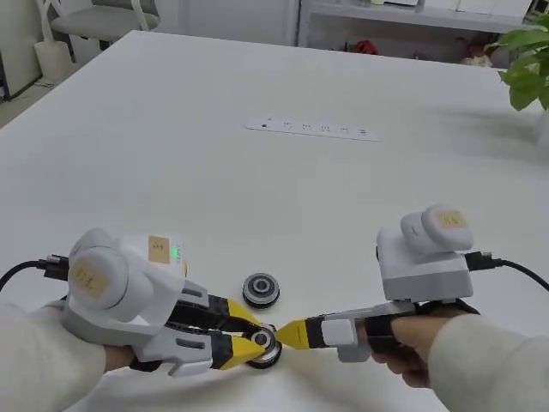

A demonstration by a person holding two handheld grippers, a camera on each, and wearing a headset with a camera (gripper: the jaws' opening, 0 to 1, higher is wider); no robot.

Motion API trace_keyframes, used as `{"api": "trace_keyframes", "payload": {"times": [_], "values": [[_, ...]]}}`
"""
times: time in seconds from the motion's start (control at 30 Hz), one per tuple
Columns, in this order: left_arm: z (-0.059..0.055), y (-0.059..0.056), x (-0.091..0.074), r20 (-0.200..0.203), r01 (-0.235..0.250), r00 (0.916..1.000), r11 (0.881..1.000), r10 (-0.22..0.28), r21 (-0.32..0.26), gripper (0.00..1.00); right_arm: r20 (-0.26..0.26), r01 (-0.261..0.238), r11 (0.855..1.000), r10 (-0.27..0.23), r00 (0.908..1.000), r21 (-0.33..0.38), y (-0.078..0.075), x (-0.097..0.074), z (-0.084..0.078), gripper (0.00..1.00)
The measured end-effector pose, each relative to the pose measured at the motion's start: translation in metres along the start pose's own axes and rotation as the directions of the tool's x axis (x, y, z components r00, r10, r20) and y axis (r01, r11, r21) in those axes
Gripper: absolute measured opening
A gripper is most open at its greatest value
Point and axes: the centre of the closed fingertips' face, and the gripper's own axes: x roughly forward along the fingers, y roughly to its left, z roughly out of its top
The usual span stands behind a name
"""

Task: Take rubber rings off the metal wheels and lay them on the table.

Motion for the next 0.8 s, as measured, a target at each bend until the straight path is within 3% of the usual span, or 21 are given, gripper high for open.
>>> {"api": "trace_keyframes", "payload": {"times": [0.8], "values": [[-0.0003, 0.0002, 0.0000, -0.004, 0.000, 1.0000, 1.000, 0.000, 0.007, 0.13, -0.007, -0.012, 0.999, 0.012, 0.9999, -0.045, 0.0059, 0.0024, 0.0005, 0.00]]}}
